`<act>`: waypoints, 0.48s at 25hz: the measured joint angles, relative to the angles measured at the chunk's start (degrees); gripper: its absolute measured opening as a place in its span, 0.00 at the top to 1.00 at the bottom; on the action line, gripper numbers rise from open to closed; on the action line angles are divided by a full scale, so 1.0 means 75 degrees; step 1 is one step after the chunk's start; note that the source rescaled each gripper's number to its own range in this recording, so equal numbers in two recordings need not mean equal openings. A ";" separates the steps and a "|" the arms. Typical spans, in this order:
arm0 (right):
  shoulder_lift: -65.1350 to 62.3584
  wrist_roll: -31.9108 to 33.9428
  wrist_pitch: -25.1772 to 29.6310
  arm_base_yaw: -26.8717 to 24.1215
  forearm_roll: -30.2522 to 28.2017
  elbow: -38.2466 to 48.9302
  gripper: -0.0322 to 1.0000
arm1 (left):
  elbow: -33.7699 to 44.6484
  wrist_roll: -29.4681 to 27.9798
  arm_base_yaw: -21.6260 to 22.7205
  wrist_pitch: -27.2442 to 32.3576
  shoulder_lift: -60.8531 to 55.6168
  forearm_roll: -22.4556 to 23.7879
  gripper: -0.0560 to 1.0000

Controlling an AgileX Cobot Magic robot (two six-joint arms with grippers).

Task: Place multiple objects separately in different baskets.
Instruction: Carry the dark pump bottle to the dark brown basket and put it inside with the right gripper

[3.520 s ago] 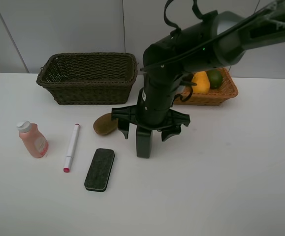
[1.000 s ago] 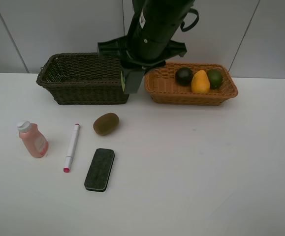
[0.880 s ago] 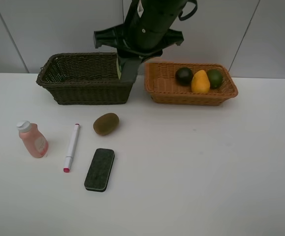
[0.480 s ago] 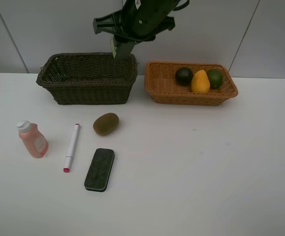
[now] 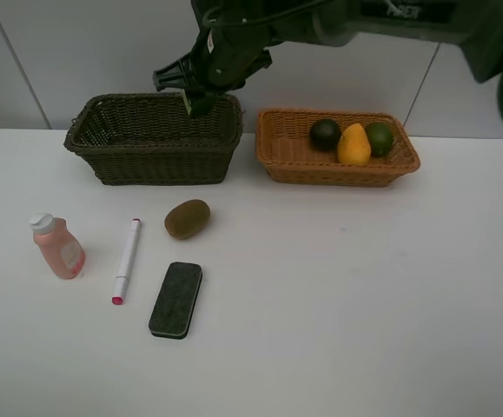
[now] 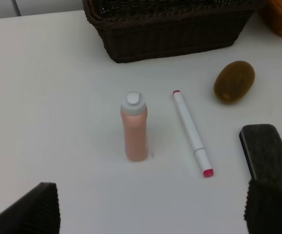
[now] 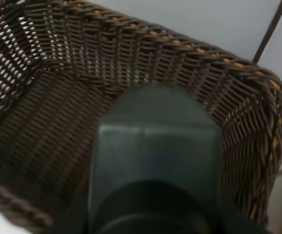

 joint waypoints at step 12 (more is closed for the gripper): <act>0.0729 -0.0077 -0.0603 -0.0366 -0.0073 -0.0152 0.96 | 0.0000 0.0000 0.0000 0.0000 0.0000 0.0000 0.00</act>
